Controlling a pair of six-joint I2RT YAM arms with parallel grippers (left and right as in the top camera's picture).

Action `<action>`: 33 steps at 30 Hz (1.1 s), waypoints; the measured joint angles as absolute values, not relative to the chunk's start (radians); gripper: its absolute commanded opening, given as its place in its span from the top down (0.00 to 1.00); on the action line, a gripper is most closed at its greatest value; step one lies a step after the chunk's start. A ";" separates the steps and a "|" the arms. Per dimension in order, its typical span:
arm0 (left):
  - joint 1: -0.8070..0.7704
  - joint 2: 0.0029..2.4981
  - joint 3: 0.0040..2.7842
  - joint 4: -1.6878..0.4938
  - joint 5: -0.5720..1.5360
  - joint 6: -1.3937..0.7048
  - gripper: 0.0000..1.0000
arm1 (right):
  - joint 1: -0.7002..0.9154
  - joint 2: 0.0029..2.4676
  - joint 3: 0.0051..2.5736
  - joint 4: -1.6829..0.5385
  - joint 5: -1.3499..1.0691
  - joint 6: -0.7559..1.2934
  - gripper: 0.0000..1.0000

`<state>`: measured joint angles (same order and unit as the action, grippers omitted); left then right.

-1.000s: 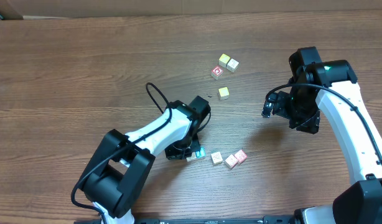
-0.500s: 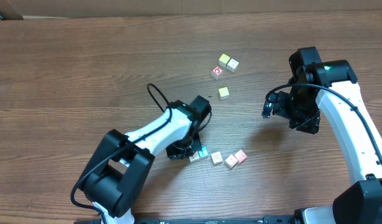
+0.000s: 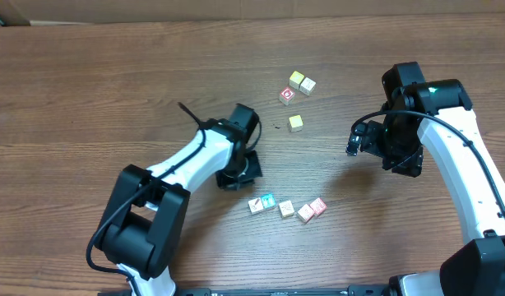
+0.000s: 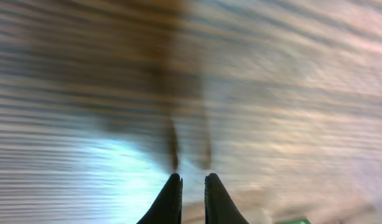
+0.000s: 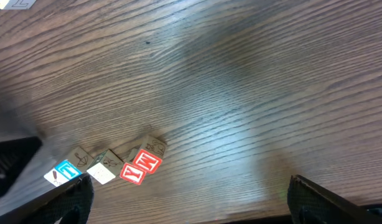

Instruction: Flip 5 blocks

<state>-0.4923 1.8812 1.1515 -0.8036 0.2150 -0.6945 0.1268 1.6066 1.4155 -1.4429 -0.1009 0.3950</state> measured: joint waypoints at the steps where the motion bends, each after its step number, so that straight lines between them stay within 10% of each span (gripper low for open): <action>1: -0.510 1.881 1.151 -0.801 0.229 -0.691 0.95 | 0.127 1.607 1.416 -1.444 -0.101 0.395 0.00; 33: -0.635 1.882 1.152 -0.811 0.269 -0.780 0.93 | 0.127 1.607 1.416 -1.457 -0.101 0.392 0.00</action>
